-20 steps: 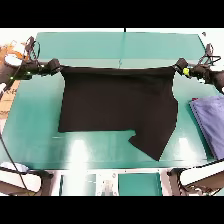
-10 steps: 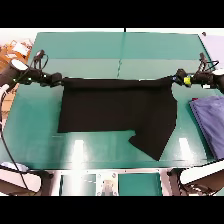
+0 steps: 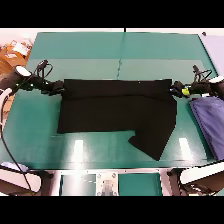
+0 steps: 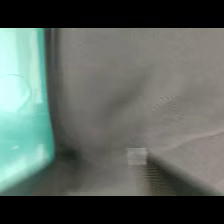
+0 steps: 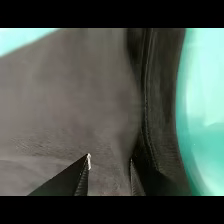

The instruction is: Fold the shirts.

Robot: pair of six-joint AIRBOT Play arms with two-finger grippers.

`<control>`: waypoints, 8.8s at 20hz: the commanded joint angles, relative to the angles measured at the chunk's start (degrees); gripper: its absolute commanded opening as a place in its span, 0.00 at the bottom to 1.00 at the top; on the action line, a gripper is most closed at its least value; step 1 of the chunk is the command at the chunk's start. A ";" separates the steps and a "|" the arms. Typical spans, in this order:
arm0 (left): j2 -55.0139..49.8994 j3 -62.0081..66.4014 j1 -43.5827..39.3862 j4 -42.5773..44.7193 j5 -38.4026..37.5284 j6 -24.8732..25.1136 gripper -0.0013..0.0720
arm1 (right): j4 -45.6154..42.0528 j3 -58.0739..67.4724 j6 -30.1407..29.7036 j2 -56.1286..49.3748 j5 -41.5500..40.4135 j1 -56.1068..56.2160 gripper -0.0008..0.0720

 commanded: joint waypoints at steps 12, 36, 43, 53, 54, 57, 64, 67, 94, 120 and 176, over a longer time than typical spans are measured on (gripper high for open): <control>15.30 -4.72 3.98 7.15 -25.97 -7.28 0.05 | -18.91 -26.97 21.18 32.63 16.48 -11.69 0.04; 40.70 -60.19 -17.73 -9.62 35.80 -40.41 0.70 | -4.42 -56.63 12.24 38.45 -4.35 -1.20 0.49; 40.59 -58.69 -17.70 -9.07 28.59 -34.21 0.05 | -6.88 -56.61 12.26 38.47 -0.24 -1.20 0.49; 40.59 -54.64 -14.93 -2.84 21.57 -32.11 0.05 | -8.20 -54.21 12.33 38.58 9.66 -1.27 0.25; 40.59 -54.47 -14.93 -2.69 21.62 -32.09 0.05 | -8.22 -54.47 12.33 38.58 9.97 -1.27 0.25; 40.59 -54.49 -14.93 -1.92 21.35 -31.30 0.05 | -8.26 -54.60 12.31 38.58 10.49 -1.27 0.24; 40.65 -46.31 -14.93 19.17 -1.40 -32.00 0.05 | -16.48 -51.49 16.72 40.92 14.14 -1.27 0.04; 44.74 -44.09 -14.93 28.30 -12.44 -31.91 0.05 | -21.03 -51.28 21.29 47.63 18.78 -1.27 0.04; 4.35 12.33 -12.79 38.47 -4.00 -27.85 0.94 | -2.69 -5.92 11.89 4.17 4.11 9.51 0.15; 6.29 16.22 -14.93 19.43 -17.18 -22.60 0.05 | 7.91 2.12 -8.04 -0.66 22.91 3.50 0.04; -3.15 40.22 -0.66 29.24 -39.10 -18.29 0.05 | -5.33 -6.88 21.57 5.90 2.89 27.45 0.81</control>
